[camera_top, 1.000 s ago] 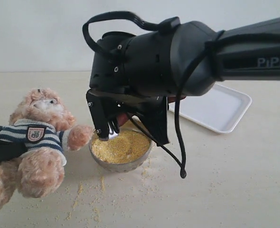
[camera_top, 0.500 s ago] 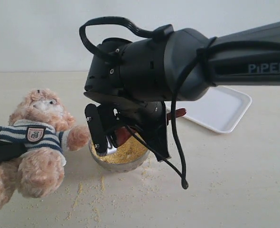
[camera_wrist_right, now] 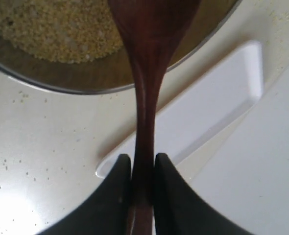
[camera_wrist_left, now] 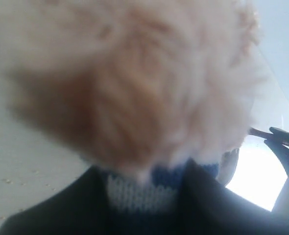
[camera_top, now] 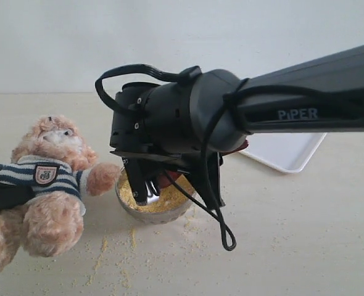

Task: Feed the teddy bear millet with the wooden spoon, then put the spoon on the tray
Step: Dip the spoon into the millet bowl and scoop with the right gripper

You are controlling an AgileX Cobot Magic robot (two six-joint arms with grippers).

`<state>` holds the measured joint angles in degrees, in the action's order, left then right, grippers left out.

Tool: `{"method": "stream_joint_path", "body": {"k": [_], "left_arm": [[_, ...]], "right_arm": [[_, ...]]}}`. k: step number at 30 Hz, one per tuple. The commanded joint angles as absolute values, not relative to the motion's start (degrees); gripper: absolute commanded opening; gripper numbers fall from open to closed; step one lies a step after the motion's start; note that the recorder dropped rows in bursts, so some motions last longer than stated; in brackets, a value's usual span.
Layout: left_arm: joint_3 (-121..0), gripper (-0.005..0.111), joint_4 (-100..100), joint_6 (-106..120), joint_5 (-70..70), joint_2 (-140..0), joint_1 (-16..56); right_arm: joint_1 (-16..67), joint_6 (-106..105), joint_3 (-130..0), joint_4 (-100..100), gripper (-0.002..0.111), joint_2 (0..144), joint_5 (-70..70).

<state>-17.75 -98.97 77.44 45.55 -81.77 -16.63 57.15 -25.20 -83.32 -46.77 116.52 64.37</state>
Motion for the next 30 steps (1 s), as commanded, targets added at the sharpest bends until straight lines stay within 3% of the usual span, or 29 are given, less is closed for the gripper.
{"method": "stream_joint_path", "body": {"k": [1,12,30], "left_arm": [[-17.64,0.005,-99.95,77.19,46.46,-81.61,-16.84],[-17.87,0.005,-99.95,77.19,46.47,-81.61,-16.84],[-17.87,0.005,-99.95,77.19,46.47,-81.61,-16.84]], "right_arm": [[57.28,-24.66,-83.78,-47.28,0.000,116.62,64.85],[61.97,-25.52,-83.78,-48.91,0.000,116.62,63.31],[61.83,-25.31,-83.78,-45.46,0.000,117.92,66.07]]}}
